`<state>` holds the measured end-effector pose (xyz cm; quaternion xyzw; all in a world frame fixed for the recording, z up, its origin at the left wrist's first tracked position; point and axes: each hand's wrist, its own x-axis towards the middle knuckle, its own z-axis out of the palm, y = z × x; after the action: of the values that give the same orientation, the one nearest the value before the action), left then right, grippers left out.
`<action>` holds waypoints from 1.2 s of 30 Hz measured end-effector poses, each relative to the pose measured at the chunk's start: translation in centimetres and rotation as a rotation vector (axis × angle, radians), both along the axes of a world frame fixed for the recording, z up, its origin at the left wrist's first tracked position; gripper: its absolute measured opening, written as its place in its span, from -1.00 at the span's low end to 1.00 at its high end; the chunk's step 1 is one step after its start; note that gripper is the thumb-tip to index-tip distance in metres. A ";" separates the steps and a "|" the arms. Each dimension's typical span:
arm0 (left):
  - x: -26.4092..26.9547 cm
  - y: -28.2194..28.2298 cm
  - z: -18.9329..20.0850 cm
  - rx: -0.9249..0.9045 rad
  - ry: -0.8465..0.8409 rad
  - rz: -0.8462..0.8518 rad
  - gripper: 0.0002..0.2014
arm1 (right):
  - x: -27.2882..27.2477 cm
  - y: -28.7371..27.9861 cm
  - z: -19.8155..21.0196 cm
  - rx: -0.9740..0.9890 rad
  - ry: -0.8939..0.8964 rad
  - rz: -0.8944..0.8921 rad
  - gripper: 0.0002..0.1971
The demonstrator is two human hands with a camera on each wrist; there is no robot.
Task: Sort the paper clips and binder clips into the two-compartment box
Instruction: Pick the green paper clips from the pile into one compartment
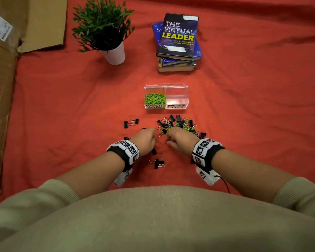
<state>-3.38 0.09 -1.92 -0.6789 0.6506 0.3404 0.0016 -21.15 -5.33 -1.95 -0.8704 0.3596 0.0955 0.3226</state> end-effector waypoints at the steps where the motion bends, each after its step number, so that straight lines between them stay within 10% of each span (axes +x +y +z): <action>1: 0.1 0.0 0.1 0.015 0.038 0.070 -0.92 | 0.2 -0.1 0.1 0.085 -0.079 -0.106 -0.84; 9: -1.0 -0.3 0.8 0.064 0.152 0.179 -0.83 | -2.2 -2.7 1.8 0.227 -0.195 -0.474 -0.88; 17: -5.3 -0.5 -0.4 0.001 -0.005 -0.127 -0.86 | -5.7 -0.2 1.2 -0.015 0.262 -0.158 -0.87; 36: -6.1 -0.7 -1.3 -0.114 -0.105 -0.236 -0.73 | -7.3 -1.1 -0.1 -0.121 0.247 -0.227 -0.88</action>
<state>-9.43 -0.65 -3.23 -0.6136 0.7432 0.2644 0.0368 -28.47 -6.41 -2.07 -0.8236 0.4977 0.1427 0.2316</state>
